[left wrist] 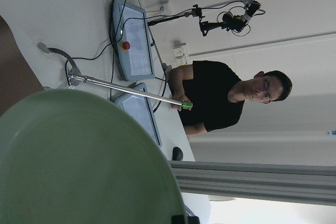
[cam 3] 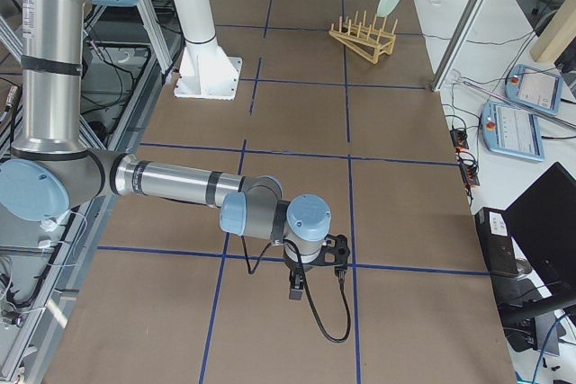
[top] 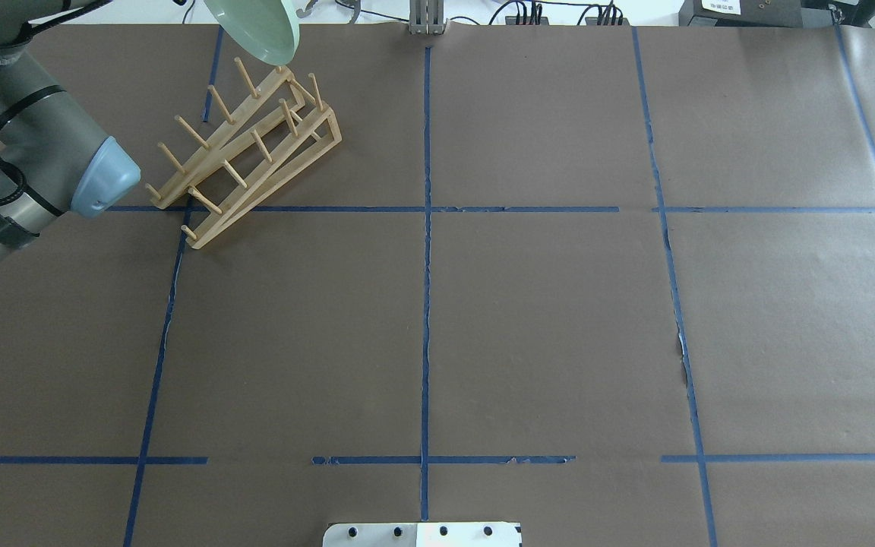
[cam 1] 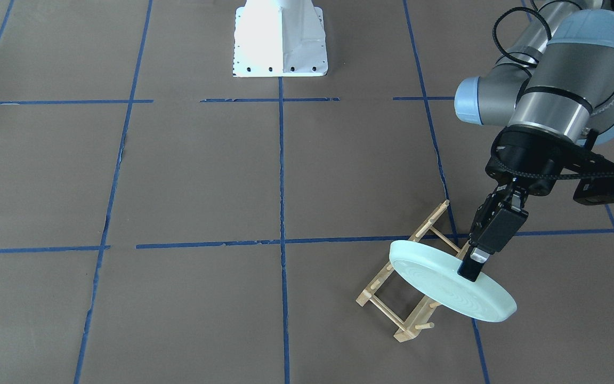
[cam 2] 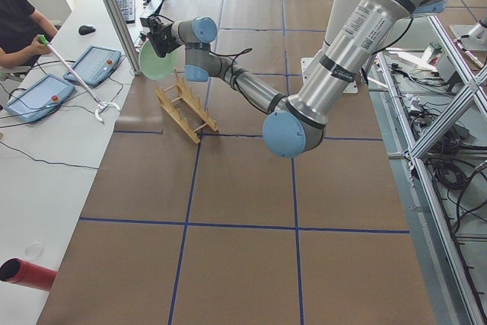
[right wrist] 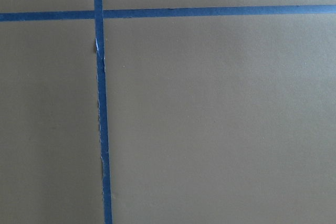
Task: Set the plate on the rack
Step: 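Lower the upright plate into a slot of the wooden rack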
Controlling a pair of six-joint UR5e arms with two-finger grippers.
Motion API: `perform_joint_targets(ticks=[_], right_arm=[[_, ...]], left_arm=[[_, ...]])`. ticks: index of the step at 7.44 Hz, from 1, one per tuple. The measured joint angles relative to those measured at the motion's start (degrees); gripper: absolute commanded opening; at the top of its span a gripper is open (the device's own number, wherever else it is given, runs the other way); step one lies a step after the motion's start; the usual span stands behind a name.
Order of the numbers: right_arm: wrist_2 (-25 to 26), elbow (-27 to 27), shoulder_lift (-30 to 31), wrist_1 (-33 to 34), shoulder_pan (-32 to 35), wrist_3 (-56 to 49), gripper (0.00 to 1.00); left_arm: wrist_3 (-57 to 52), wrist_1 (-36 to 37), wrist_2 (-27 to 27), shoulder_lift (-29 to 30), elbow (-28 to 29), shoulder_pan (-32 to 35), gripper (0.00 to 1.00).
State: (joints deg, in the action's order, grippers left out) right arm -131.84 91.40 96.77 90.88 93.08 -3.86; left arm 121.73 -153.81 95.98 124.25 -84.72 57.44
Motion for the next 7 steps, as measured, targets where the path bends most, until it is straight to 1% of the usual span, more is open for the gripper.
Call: perform_joint_targets(ticks=[2,7], right_arm=[[0.0,0.0,0.0,0.0,0.0,0.0,1.00],[0.0,0.0,0.0,0.0,0.0,0.0,1.00]], left_arm=[[-3.1,-1.8,0.2,0.1,1.4,-0.6,0.00],[-6.8,-4.1,0.3,0.0,3.4,-3.1,0.00]])
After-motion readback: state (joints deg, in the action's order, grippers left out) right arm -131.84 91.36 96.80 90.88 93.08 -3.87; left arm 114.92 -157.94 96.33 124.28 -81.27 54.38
